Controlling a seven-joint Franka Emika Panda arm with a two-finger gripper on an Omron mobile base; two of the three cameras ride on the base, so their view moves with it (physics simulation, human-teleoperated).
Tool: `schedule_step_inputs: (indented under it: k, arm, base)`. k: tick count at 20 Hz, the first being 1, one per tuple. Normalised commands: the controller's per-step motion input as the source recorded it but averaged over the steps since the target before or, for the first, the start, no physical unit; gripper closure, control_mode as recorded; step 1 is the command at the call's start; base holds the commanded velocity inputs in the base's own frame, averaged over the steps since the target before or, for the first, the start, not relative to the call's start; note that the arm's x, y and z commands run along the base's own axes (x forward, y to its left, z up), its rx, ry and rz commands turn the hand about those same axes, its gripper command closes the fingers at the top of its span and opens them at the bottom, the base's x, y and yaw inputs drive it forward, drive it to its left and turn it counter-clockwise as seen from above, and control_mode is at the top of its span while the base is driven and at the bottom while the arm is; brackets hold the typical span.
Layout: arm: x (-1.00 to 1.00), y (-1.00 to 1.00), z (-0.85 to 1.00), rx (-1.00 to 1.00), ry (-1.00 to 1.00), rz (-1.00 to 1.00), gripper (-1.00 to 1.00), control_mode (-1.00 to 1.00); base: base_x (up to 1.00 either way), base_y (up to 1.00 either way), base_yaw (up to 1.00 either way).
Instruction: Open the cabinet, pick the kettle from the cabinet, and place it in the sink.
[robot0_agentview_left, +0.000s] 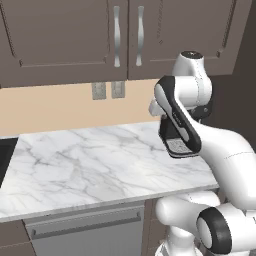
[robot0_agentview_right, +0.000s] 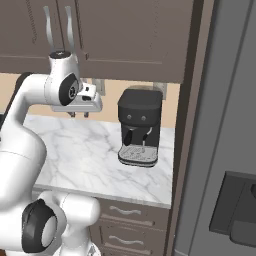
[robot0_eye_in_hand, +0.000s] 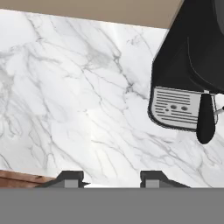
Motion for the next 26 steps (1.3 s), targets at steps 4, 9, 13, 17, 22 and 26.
schedule_step_inputs:
  k: [4,9,13,17,22,26]
  arm:
    - [-0.19,0.04,0.0,0.0,-0.03,0.0,-1.0,-1.0]
    - [-0.7,0.19,-0.11,0.0,-0.12,0.04,-1.0,-1.0]
    - [-0.56,0.14,-0.09,0.0,-0.03,0.02,-1.0,-1.0]
    - [-0.59,0.03,0.27,0.02,-0.06,-0.01,-1.0,-1.0]
    - [-0.49,0.0,0.67,0.01,-0.25,0.0,-1.0,-1.0]
    - [-0.27,0.0,0.58,0.0,-0.29,0.0,-1.0,-1.0]
  base:
    - [0.0,0.0,0.0]
    - [0.0,0.0,0.0]
    - [0.0,0.0,0.0]
    - [0.0,0.0,0.0]
    - [0.0,0.0,0.0]
    - [0.0,0.0,0.0]
